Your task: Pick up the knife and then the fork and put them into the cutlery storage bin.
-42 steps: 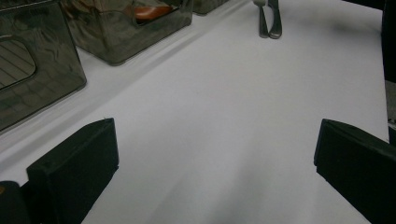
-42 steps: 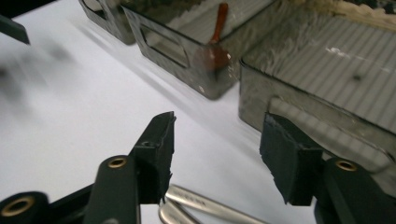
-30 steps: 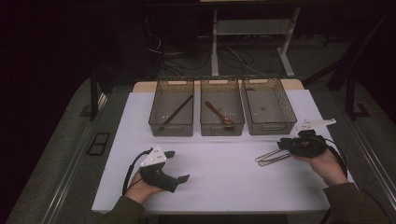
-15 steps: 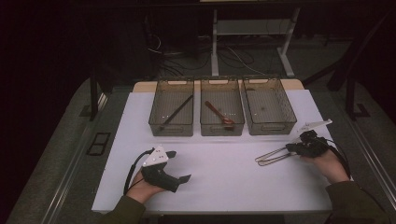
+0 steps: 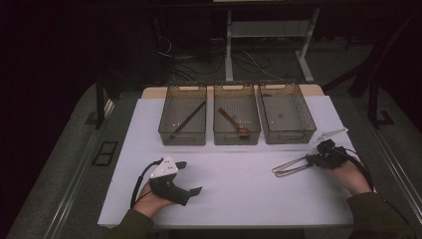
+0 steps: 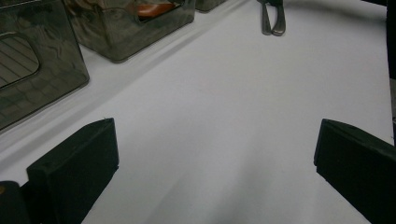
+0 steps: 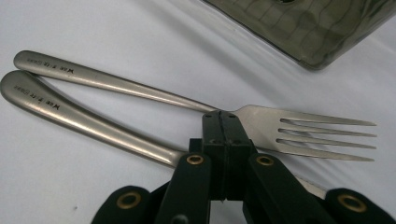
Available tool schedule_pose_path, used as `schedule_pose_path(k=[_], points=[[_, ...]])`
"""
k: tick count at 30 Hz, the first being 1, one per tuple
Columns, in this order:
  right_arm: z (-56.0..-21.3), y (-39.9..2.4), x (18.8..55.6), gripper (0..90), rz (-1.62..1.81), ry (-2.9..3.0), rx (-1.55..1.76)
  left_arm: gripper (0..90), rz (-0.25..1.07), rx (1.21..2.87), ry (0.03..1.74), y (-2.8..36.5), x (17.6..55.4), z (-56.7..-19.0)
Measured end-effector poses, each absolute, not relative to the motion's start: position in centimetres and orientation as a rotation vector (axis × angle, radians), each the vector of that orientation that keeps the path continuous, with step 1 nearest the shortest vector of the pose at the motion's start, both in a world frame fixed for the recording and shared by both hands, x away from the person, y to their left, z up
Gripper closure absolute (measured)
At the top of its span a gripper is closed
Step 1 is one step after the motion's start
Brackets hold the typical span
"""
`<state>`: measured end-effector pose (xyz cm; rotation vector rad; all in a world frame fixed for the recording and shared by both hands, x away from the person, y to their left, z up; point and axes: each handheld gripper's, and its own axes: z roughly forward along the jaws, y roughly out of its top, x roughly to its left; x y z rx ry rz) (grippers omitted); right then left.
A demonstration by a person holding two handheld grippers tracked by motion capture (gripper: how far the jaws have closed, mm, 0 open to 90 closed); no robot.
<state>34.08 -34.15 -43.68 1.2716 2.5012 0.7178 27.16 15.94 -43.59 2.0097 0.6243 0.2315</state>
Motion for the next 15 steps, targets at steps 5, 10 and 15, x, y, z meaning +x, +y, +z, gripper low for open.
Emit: schedule_pose_path(k=[5, 10, 15], points=[[-43.6, -34.2, 33.8, 89.0, 0.714, 2.525, 1.274, 0.0, 0.227, 2.014, 0.623, 15.8, 27.1, -43.6], [-43.4, -34.2, 33.4, 89.0, 0.708, 2.558, 1.280, 0.0, 0.227, 2.011, 0.625, 15.9, 27.1, -43.6], [-43.3, -34.0, 32.9, 89.0, 0.688, 2.584, 1.280, 0.0, 0.224, 2.012, 0.621, 15.9, 27.1, -43.6]])
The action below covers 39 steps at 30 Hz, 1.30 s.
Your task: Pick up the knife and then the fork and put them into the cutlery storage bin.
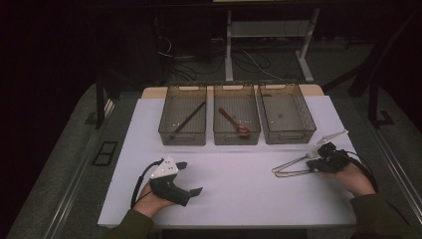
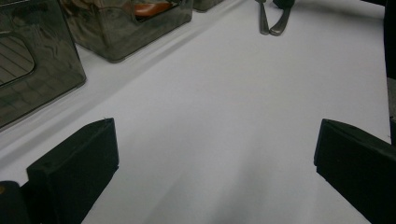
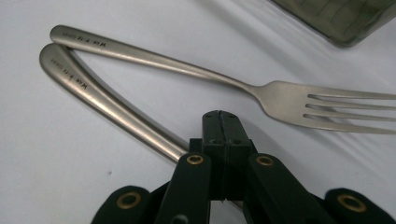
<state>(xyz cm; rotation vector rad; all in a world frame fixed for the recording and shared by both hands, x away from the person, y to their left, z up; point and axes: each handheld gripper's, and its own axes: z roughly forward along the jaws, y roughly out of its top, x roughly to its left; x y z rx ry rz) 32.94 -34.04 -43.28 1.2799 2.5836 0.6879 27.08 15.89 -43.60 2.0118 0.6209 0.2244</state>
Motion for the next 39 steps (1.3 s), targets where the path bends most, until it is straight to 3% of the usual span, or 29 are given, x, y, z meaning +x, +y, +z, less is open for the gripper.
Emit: schedule_pose_path(k=[21, 29, 39], points=[[-42.8, -34.2, 30.1, 88.8, 0.661, 2.735, 1.209, 0.0, 0.222, 2.011, 0.621, 15.8, 27.1, -43.6], [-40.6, -33.8, 29.5, 68.4, 0.662, 2.735, 1.067, 0.0, 0.225, 2.010, 0.625, 15.9, 27.1, -43.6], [-41.0, -31.5, 29.8, 67.3, 0.444, 2.898, 0.840, 0.0, 0.222, 2.016, 0.620, 15.8, 27.1, -43.6]])
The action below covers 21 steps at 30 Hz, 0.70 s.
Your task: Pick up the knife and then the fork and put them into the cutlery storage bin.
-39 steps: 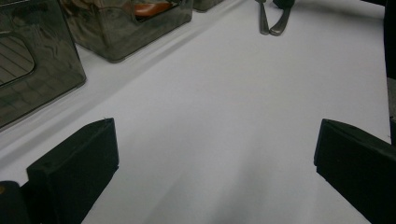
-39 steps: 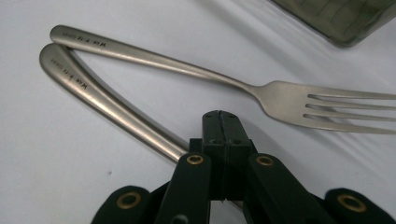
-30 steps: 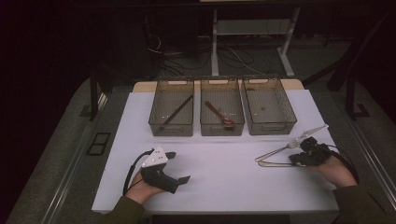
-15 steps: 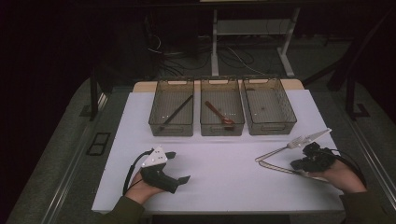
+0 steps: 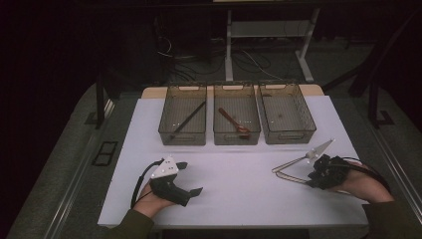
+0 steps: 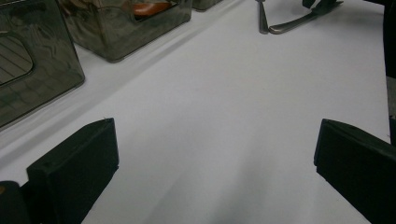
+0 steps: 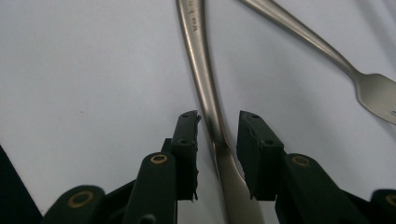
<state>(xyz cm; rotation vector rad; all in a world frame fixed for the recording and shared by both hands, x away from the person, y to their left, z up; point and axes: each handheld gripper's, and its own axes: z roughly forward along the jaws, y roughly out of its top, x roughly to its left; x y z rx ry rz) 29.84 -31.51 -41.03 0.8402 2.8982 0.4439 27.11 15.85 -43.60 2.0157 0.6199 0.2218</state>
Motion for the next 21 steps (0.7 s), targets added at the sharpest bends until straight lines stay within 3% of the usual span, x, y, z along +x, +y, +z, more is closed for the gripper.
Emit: schedule_pose_path(k=[21], points=[[-42.0, -29.7, 31.0, 75.4, 0.209, 3.019, 0.660, 0.0, 0.216, 2.018, 0.614, 15.5, 27.0, -43.7]])
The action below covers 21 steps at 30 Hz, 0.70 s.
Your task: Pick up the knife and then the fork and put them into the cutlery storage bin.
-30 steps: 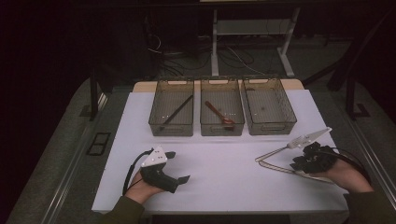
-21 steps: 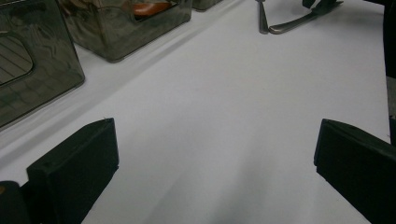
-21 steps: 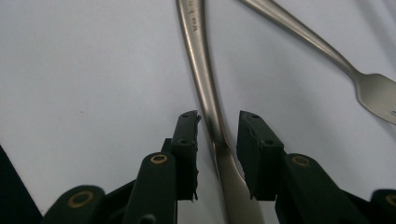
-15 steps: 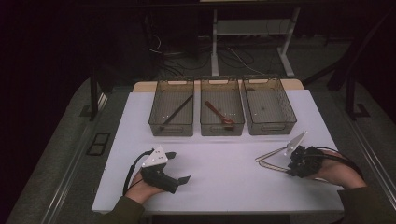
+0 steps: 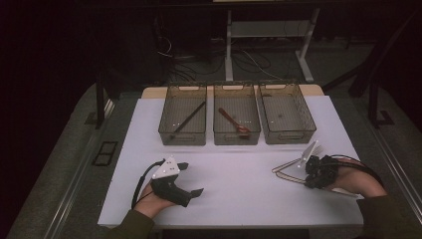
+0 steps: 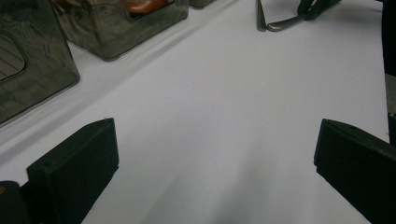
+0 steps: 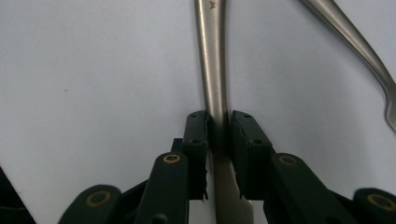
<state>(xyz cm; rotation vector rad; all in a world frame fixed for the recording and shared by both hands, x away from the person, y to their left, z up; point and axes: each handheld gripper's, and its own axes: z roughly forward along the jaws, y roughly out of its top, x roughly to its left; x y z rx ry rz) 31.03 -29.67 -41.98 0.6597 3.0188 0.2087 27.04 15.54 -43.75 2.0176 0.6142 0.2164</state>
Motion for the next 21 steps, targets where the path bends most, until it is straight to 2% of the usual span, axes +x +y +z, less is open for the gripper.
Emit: schedule_pose_path(k=[11, 21], points=[[-41.97, -29.40, 31.28, 78.6, 0.168, 3.044, 0.581, 0.0, 0.213, 2.021, 0.609, 15.52, 27.01, -43.72], [-41.82, -30.09, 30.97, 78.7, 0.272, 3.064, 0.602, 0.0, 0.214, 2.017, 0.608, 15.57, 27.03, -43.70]])
